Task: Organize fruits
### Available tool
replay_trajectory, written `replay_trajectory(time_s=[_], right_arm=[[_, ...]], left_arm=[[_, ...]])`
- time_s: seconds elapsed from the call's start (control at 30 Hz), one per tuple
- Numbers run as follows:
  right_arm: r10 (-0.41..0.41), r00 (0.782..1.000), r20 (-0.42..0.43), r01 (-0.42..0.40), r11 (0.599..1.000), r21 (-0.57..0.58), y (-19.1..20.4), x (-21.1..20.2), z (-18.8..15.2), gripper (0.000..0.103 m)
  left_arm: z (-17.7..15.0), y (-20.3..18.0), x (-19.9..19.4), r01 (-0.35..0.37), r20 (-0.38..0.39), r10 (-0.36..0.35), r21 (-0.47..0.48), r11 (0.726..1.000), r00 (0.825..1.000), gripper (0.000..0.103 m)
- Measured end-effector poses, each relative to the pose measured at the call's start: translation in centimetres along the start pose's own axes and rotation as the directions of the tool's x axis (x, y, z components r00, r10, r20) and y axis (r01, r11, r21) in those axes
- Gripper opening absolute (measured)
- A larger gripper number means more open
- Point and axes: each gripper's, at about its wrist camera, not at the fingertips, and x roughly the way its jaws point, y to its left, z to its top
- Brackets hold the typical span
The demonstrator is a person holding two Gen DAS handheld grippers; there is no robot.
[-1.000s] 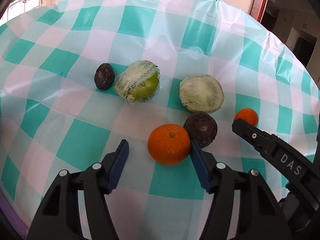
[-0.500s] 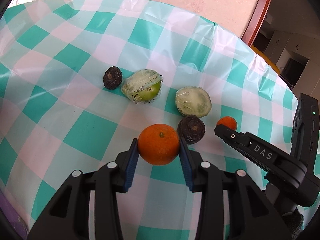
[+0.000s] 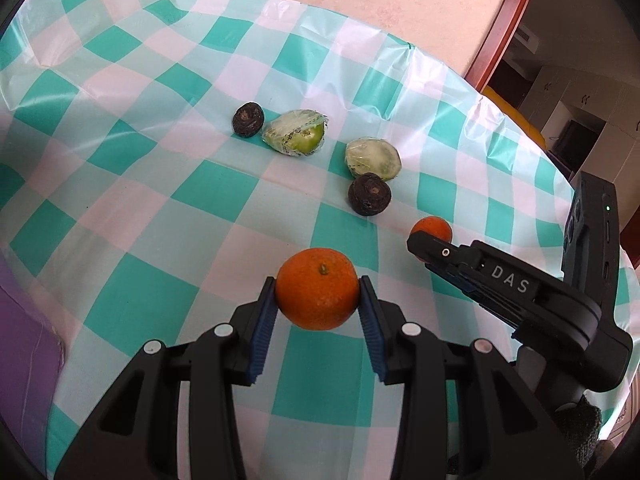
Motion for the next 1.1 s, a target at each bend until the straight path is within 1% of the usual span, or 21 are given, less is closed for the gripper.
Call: replay_trajectory(time_s=[0.13,0.3,0.57,1.0,1.1], right_arm=[[0.018,1.000,-0.008,-0.017,1.000,0.006,0.5,-1.0,-1.6,0.034],[0.041,0.999,-0.023,-0.042,0.999,-0.028,1.5,-2.3,-3.9,0.034],[0.057,0.997,-0.046,-0.060,0.997,-0.049,2.5,-4.0,-6.7,0.034],[0.093,0.993,-0.075,-0.099,0.992,-0.078,3.9,-5.4,-9.5,0.034],[0.110,0.992,-0.058,-0.115,0.991,-0.071,4.2,-6.0,-9.8,0.034]], left_arm=[[-1.7,0.3,-1.8,0.004,0.003,-0.004,0.010,1.000,1.000,0.040],[-3.7,0.2,-3.9,0.014,0.010,-0.014,0.048,0.999,1.000,0.041],[-6.5,1.2,-7.2,0.018,0.025,-0.019,0.044,0.999,1.000,0.041],[-8.2,2.0,-10.3,0.057,0.080,-0.061,0.046,0.997,0.995,0.041],[-8.9,2.0,-11.6,0.035,0.111,-0.041,0.052,0.998,0.993,0.041]])
